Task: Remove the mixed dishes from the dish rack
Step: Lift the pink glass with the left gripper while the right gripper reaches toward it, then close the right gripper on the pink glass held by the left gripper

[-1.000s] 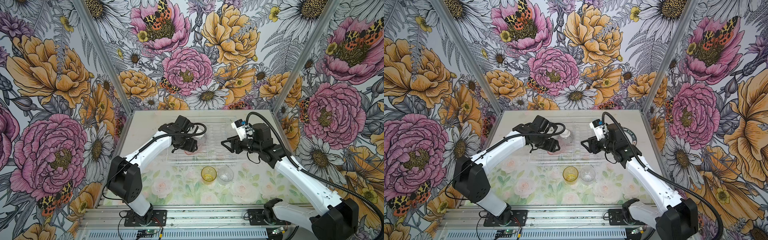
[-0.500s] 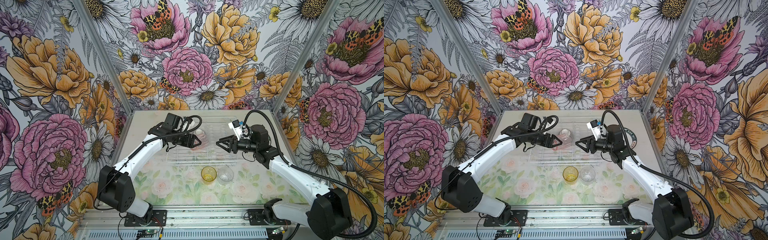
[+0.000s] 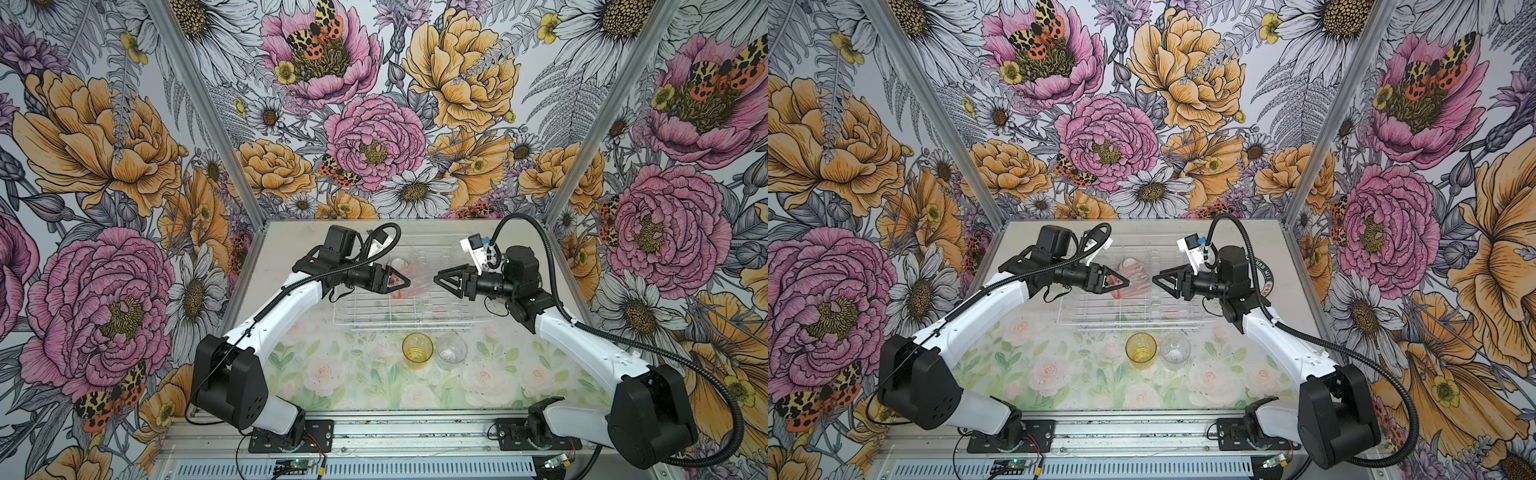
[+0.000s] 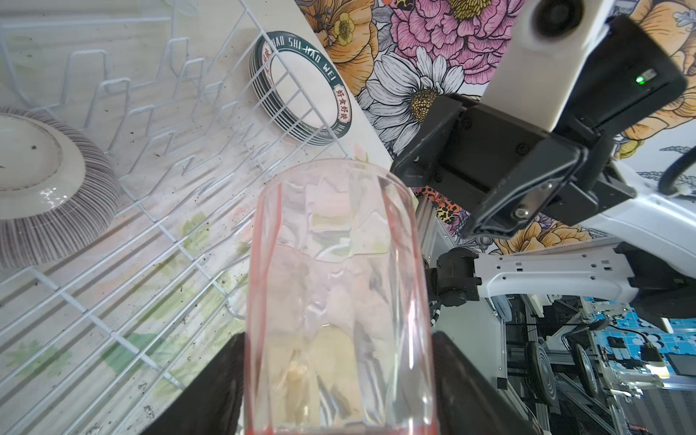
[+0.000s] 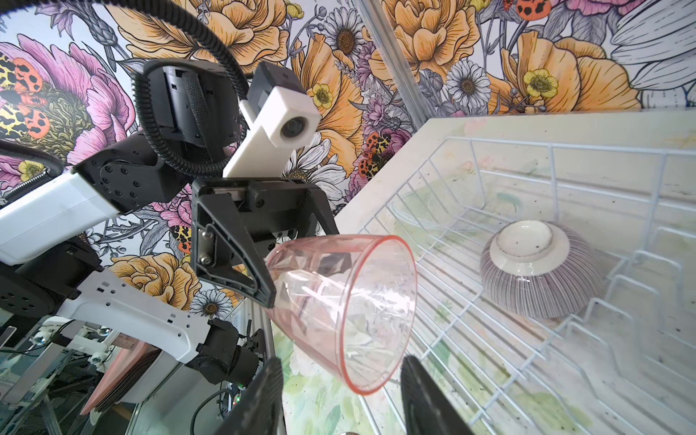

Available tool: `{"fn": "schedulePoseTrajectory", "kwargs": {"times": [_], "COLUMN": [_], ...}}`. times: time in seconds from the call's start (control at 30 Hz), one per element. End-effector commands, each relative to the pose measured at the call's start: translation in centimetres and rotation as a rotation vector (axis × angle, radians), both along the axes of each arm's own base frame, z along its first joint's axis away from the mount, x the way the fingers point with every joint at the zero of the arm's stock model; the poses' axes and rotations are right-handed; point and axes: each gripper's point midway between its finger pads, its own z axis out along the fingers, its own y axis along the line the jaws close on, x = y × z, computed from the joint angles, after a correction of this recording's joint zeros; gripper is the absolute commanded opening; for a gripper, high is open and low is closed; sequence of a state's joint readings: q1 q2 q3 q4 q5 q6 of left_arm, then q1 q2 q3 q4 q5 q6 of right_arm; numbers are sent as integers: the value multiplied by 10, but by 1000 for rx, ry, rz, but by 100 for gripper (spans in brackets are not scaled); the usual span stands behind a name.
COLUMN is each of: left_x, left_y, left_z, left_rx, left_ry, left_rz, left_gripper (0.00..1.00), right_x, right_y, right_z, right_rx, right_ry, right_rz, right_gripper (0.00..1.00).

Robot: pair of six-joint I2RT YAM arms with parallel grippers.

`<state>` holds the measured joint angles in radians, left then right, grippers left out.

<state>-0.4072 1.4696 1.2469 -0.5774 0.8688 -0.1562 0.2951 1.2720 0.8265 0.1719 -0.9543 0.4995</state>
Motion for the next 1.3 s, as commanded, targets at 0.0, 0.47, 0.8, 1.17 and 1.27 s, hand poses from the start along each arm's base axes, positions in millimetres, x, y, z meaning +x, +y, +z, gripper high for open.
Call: {"fn": "schedulePoseTrajectory", "kwargs": {"times": [0.0,0.47,0.8,1.17,1.27], "left_x": [-6,-5,-7,-4,-3], "left_y": [-2,-13,-25,-36,-37], "left_z": [22,22,30,32,34], "left_rx": [-78,-109,-150,-167,-170], "left_ry": [-46,-36,-50,-55,-61], "left_rz": [-41,-77,-118,-144,-148], "left_gripper": [46,45,45,44,44], "right_x": [-3,-16,-22,-33,-35], "right_y": [3,9,13,19,21], "right_z": [3,24,32,40,39], "right_rx": [48,158,224,289,293], "right_ry": [-12,-64,-73,-61,-52], "right_rz": [47,145,209,313,333], "right_gripper": [48,40,38,28,26]}}
